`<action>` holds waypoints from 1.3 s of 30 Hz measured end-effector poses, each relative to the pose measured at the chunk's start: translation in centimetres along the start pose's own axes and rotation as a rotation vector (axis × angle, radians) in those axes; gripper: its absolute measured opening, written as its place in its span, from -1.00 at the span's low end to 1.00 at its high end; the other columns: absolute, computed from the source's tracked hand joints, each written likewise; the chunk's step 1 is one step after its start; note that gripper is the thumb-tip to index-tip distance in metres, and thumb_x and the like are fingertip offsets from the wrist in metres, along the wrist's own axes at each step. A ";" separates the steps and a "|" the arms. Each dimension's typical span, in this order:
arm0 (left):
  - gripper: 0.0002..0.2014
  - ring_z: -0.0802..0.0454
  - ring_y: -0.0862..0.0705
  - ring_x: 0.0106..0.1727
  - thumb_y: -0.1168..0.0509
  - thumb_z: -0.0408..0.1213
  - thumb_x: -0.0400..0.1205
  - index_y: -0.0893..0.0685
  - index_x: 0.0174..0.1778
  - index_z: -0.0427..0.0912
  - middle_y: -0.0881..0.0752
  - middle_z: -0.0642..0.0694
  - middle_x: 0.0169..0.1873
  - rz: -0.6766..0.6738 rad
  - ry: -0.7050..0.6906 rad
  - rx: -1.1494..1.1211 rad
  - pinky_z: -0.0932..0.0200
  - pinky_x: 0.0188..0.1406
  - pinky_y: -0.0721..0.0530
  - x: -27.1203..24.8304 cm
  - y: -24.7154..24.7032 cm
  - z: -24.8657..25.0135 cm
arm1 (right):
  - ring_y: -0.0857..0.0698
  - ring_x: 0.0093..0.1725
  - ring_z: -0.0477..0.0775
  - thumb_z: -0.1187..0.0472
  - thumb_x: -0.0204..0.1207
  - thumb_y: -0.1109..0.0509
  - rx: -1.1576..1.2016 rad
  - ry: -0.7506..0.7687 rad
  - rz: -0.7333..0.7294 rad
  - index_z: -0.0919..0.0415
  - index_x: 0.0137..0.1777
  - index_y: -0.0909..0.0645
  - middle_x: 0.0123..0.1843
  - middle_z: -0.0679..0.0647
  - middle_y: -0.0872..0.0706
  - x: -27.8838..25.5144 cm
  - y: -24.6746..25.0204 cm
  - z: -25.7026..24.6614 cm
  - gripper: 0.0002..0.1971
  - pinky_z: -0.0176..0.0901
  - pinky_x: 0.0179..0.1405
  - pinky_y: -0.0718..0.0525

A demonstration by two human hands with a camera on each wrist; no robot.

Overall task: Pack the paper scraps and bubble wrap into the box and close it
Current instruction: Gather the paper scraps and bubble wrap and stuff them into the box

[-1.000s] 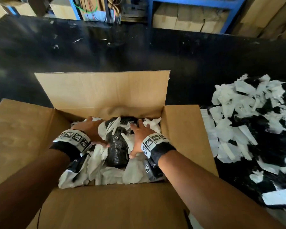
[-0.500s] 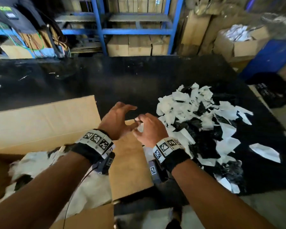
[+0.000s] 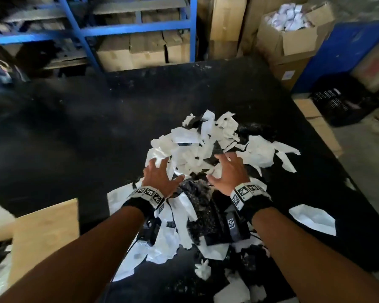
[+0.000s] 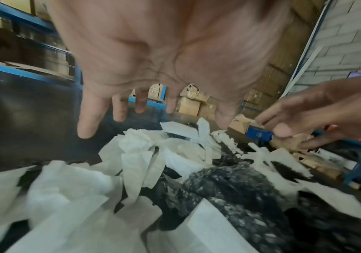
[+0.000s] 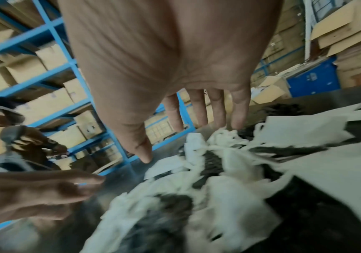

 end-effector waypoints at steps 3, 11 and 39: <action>0.04 -0.34 0.15 0.78 -0.29 0.58 0.40 0.00 0.75 0.36 0.21 -0.07 0.79 -0.008 0.042 0.047 -0.65 0.57 -0.19 4.3 -1.1 1.1 | -0.08 0.75 0.32 -0.36 0.41 -0.49 0.024 -0.113 0.027 -0.18 0.72 -0.18 0.80 0.12 -0.03 3.8 0.9 7.2 -0.07 0.36 0.57 -0.41; 0.21 -0.49 0.31 0.74 -0.01 0.84 0.06 0.28 0.64 0.60 0.41 -0.07 0.76 -0.120 0.083 0.088 -0.60 0.65 0.07 13.4 -6.3 3.1 | 0.31 0.77 0.39 -0.75 0.13 -0.28 0.055 -0.393 -0.193 -0.46 0.71 0.29 0.81 0.04 0.40 11.5 -3.0 19.9 0.22 0.60 0.66 -0.02; 0.08 -0.35 0.44 0.73 -0.12 0.65 0.41 0.24 0.75 0.36 0.39 -0.11 0.77 -0.078 0.385 -0.055 -0.77 0.51 0.19 -12.3 -14.5 -10.1 | 0.17 0.78 0.44 -0.42 0.65 -0.03 0.089 -0.561 -0.037 -0.10 0.82 0.05 0.83 0.27 0.13 -12.7 -8.4 24.4 -0.19 0.43 0.72 0.03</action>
Point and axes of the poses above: each hand's wrist, its own x-axis towards the middle knuckle, its own y-axis out of the back of the hand, z = x × y, the point moved 9 cm from there along x, towards the middle knuckle
